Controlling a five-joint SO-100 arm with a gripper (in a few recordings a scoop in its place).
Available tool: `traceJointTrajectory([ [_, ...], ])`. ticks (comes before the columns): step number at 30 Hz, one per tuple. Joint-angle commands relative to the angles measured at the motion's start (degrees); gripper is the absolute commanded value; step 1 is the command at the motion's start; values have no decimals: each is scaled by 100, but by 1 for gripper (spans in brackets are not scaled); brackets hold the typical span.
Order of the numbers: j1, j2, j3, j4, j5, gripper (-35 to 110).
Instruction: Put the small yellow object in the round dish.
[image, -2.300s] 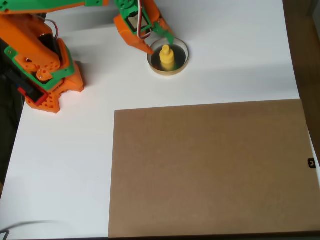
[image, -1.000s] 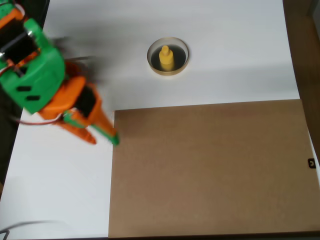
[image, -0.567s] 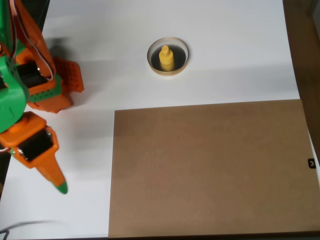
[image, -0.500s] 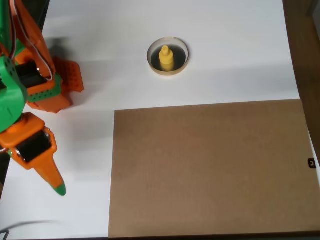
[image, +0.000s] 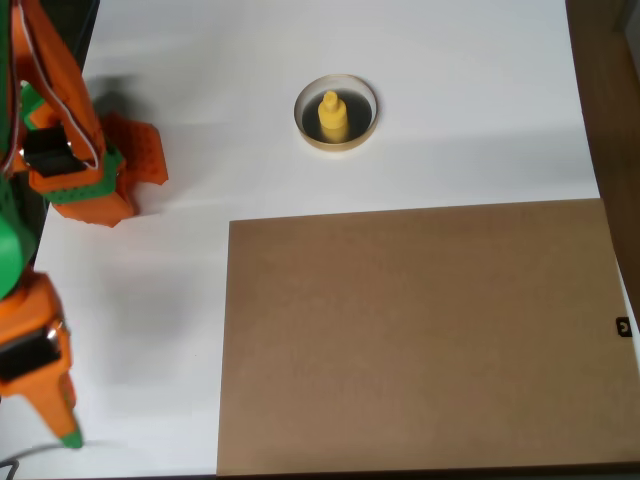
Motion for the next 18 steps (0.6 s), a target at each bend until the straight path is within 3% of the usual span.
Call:
traceJointTrajectory([
  [1, 404, -290, -747, -105, 369, 15],
  [10, 773, -281, -633, -264, 932, 15],
  [18, 853, 448, 642, -1099, 1459, 14],
])
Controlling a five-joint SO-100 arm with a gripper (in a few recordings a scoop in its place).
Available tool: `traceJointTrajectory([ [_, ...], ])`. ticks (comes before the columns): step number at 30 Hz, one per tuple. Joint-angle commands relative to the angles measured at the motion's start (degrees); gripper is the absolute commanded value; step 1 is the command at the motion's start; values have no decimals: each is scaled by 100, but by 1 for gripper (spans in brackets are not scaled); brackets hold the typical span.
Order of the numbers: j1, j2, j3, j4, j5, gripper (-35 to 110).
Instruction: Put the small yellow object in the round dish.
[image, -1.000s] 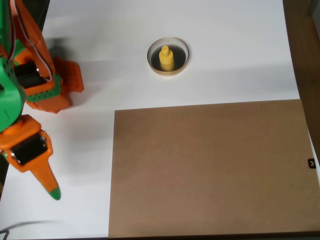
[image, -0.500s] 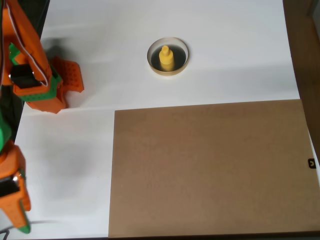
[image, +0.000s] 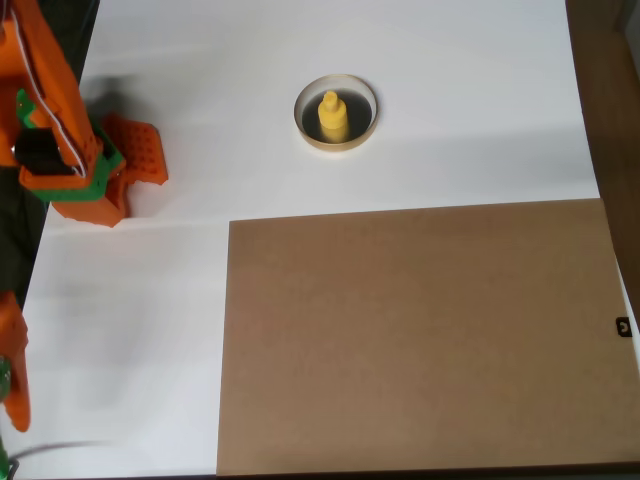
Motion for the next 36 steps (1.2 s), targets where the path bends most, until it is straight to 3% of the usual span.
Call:
traceJointTrajectory([
  [1, -79, 659, 369, -281, 105, 15],
  [25, -1371, 765, 1063, -378, 563, 15],
  [36, -1529, 2698, 1784, 246, 378, 17],
])
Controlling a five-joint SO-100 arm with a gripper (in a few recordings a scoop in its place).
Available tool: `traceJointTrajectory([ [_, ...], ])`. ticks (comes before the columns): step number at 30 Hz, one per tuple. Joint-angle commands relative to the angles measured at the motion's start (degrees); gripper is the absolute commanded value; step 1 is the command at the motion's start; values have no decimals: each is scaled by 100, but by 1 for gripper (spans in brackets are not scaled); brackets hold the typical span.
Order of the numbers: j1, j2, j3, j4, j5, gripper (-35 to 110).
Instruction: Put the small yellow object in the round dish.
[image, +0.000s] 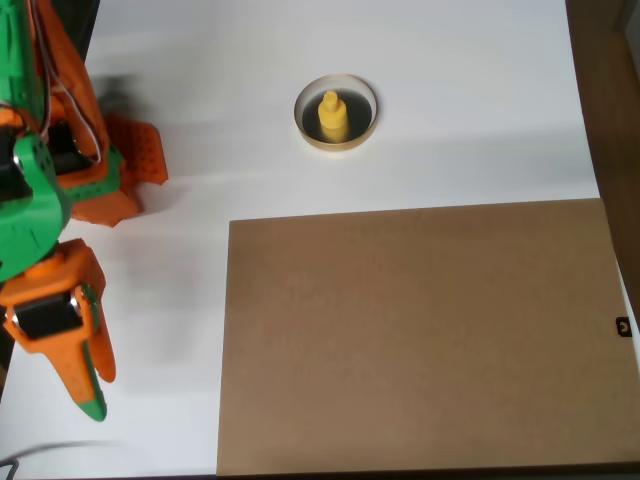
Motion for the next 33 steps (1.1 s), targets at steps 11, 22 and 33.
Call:
traceJointTrajectory([
  [11, 35, 3032, 1415, 756, -18, 18],
  [22, 149, 4008, 1731, 1371, 281, 11],
  [33, -18, 3973, 1793, 1424, 88, 4],
])
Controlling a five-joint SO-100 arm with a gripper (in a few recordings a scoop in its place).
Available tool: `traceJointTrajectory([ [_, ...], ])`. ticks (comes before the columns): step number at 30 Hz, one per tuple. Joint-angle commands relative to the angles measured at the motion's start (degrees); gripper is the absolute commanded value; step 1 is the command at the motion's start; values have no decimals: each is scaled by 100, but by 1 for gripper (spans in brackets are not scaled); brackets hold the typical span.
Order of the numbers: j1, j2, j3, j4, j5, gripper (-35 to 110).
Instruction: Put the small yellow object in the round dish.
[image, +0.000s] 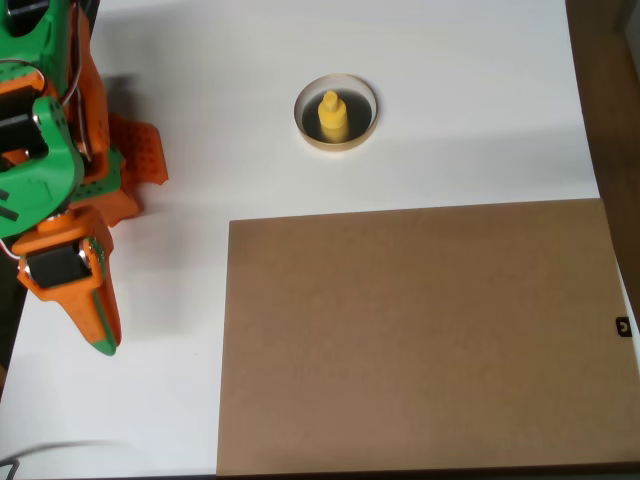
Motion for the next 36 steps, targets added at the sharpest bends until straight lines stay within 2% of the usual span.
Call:
traceJointTrajectory([
  [1, 123, 141, -44, 88, 18, 5],
  [20, 809, 466, 35, 202, 598, 0],
  [27, 589, 334, -18, 272, -659, 0],
  [36, 800, 466, 141, -176, -316, 0],
])
